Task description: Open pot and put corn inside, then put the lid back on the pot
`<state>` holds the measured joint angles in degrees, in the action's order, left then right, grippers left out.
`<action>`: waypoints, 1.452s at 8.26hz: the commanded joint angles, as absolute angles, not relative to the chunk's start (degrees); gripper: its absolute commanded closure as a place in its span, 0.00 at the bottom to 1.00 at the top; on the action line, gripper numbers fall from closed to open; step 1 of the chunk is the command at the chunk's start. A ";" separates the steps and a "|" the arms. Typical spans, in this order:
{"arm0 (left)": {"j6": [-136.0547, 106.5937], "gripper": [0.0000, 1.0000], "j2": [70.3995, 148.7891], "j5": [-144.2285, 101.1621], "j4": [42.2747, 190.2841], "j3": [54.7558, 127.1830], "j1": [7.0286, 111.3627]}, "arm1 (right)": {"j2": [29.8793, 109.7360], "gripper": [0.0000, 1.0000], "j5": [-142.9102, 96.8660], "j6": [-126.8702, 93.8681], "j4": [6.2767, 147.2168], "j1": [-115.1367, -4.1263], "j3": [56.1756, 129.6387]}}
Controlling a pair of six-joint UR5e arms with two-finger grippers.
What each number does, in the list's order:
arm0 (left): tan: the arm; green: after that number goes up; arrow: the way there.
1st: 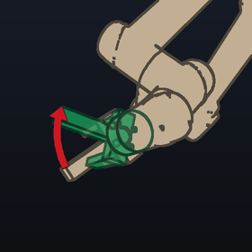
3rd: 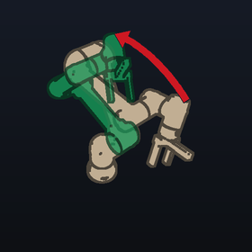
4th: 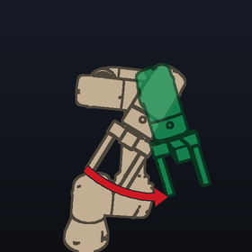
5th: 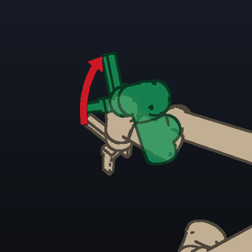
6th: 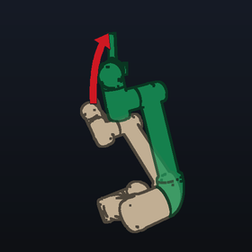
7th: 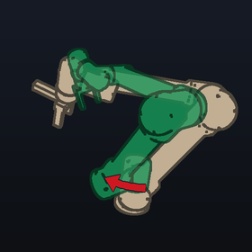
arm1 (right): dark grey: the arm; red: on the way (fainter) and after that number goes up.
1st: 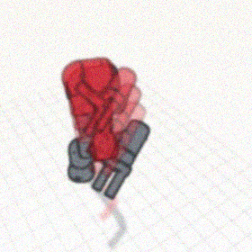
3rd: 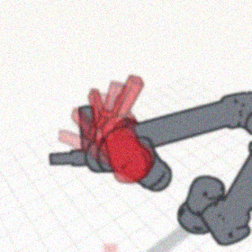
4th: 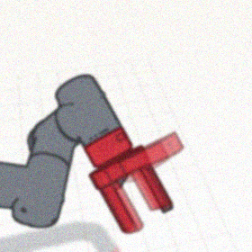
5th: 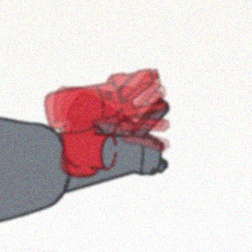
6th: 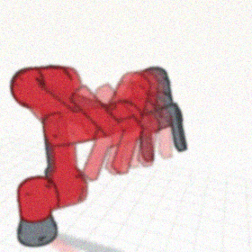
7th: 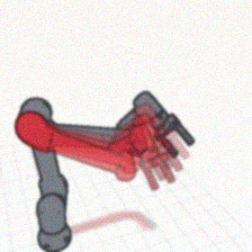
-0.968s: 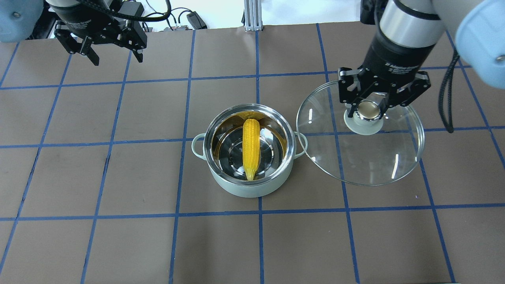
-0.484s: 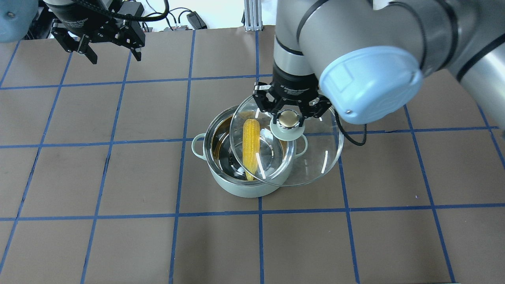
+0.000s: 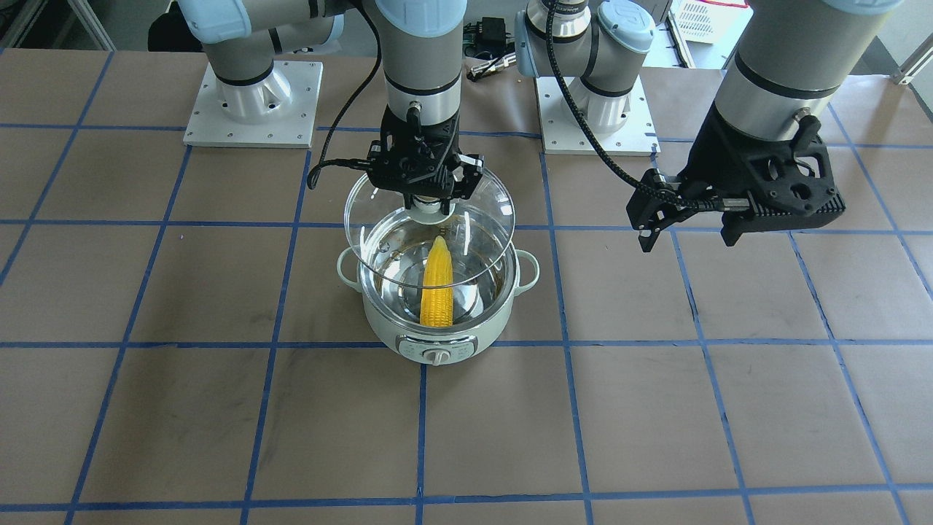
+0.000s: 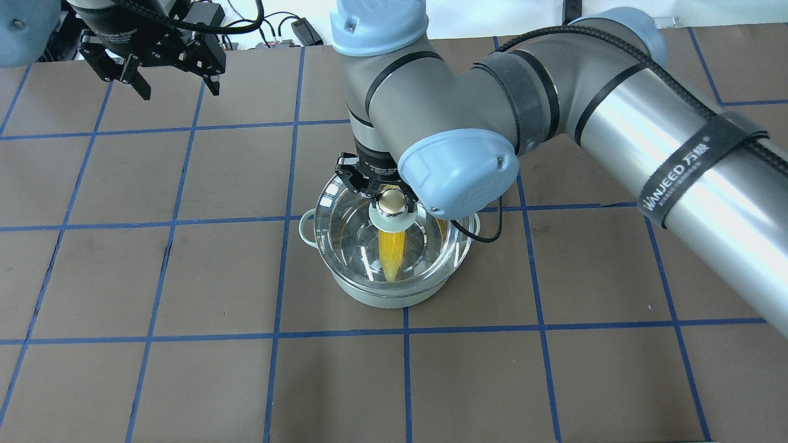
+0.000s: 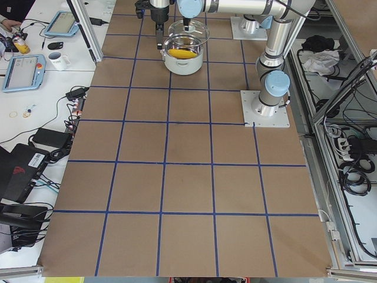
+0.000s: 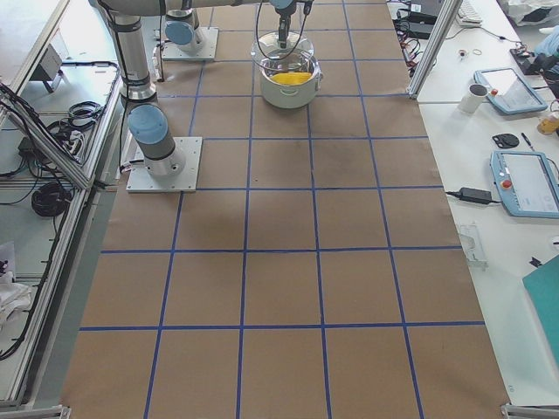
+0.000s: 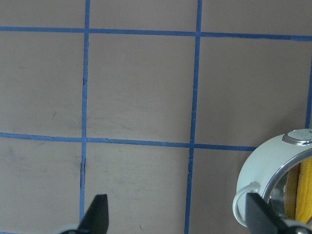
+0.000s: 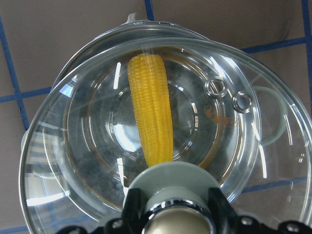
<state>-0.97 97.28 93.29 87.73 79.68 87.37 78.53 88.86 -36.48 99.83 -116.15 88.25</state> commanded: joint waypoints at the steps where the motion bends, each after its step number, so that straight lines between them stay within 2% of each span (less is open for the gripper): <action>1: -0.97 0.00 97.12 93.08 87.71 79.63 87.45 | 75.50 0.72 90.25 -36.74 100.28 -117.59 87.63; 12: -0.97 0.00 97.12 92.81 87.71 79.72 87.71 | 71.37 0.72 90.44 -34.46 104.40 -117.77 87.54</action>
